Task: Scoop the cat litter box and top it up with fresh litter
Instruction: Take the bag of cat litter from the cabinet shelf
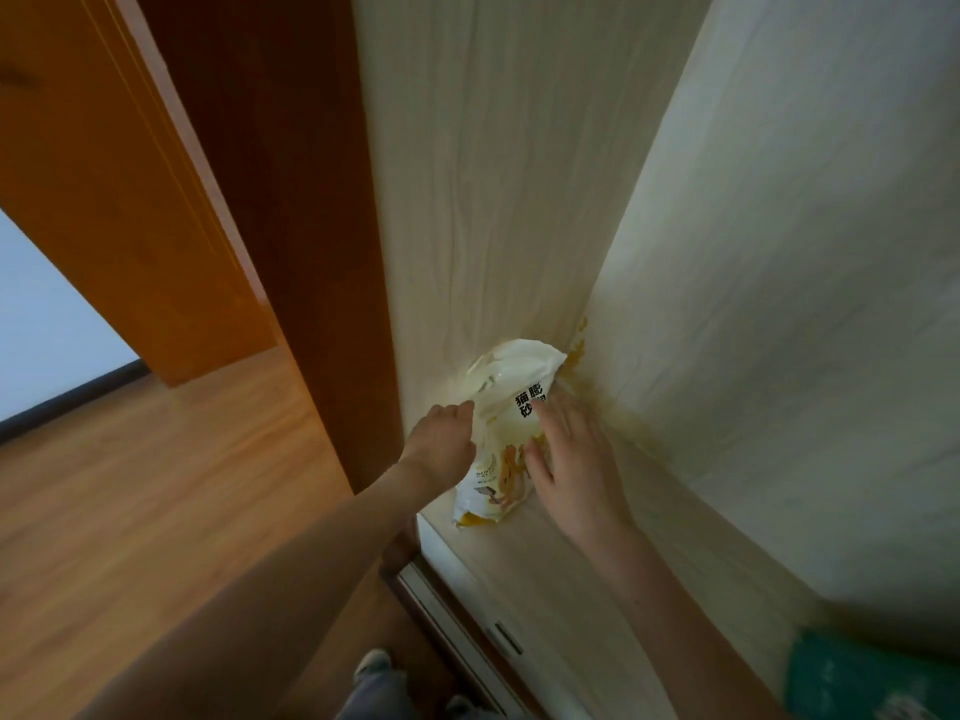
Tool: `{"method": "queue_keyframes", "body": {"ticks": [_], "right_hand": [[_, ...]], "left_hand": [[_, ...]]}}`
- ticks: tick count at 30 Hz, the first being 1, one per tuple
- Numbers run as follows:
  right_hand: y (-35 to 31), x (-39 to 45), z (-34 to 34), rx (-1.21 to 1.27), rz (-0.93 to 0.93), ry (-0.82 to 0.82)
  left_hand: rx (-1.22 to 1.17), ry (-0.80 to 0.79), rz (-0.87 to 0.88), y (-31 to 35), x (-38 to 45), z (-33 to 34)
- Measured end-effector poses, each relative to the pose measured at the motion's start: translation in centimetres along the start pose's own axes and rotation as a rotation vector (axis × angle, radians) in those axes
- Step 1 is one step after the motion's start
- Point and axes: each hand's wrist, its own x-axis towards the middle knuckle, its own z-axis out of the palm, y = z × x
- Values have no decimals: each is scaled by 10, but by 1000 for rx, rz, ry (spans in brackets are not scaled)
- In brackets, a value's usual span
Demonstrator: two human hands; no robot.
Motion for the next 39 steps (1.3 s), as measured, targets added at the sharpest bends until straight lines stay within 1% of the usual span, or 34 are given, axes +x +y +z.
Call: {"method": "queue_keyframes", "body": {"ticks": [2,4,6,8,10,12,14,16,18,20,22,24,27,28,31,33,35,39], "right_hand": [[2,7,1,0,2,13],[5,13,4,-3,14,9],[8,18,7,-5,27,1],[9,23,9,-1,34,1],[9,29,13,4,29,0],[9,36,16,-1,16,-21],[10,45,20,6,-19,-74],[11,56,23,-2,-75,-149],[10,67,26,-47,-137,-218],[9,76,30,-94,-176,-269],[7,84,32,-126,-188,-306],[6,89,33,-148,-182,-320],[5,92,34,-166,-172,-326],[5,92,35,-164,-171,-326],[6,90,37,-158,-188,-316],[8,90,39,-183,-236,-337],[11,92,42,-237,-310,-399],[13,102,50,-418,-434,-552]], "left_hand": [[73,-8,-8,1,10,4],[78,25,10,0,18,5],[12,68,61,-2,23,7],[-119,85,103,-3,26,9],[-201,97,202,-2,25,12],[-195,99,349,-1,24,17],[-170,103,424,0,23,20],[-154,122,356,1,21,18],[-117,160,191,0,19,16],[30,213,58,-1,22,16],[66,213,-34,-5,26,17],[-14,152,-111,-9,31,18],[-348,23,-204,-12,38,19],[-396,-4,-204,-14,40,20],[-360,16,-135,-16,43,20],[-302,19,-23,-17,41,21],[-224,-3,89,-19,36,24],[-81,-90,209,-23,22,29]]}}
